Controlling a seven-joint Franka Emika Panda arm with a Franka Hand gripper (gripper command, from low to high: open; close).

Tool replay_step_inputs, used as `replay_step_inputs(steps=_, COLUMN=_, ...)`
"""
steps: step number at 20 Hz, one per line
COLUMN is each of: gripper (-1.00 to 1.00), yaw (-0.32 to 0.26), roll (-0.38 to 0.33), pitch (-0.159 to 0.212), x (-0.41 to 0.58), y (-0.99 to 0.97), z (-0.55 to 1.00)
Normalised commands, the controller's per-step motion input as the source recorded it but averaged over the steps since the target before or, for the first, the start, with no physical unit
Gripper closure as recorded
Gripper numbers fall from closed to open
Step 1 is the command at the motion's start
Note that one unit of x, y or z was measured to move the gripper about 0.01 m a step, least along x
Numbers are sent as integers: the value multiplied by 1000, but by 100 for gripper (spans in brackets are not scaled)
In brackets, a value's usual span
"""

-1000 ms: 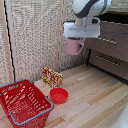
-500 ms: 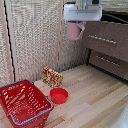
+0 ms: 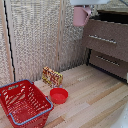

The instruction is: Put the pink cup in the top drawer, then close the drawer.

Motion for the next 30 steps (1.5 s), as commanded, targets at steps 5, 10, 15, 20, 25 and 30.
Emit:
replay_step_inputs(steps=5, gripper=100, yaw=-142, roll=0, pitch=90, x=257, y=-567, z=990)
replay_step_inputs(steps=10, gripper=100, yaw=-100, roll=8, pitch=113, x=74, y=-855, z=774)
replay_step_inputs(steps=15, gripper=100, yaw=-91, roll=6, pitch=125, x=3, y=-879, z=567)
replay_step_inputs(steps=20, gripper=100, yaw=-71, roll=4, pitch=159, x=0, y=-873, z=181)
replay_step_inputs(steps=25, gripper=100, yaw=-22, roll=2, pitch=79, x=0, y=-630, z=-178)
replay_step_inputs(steps=30, gripper=-100, yaw=7, roll=-12, pitch=32, x=47, y=-252, z=-237)
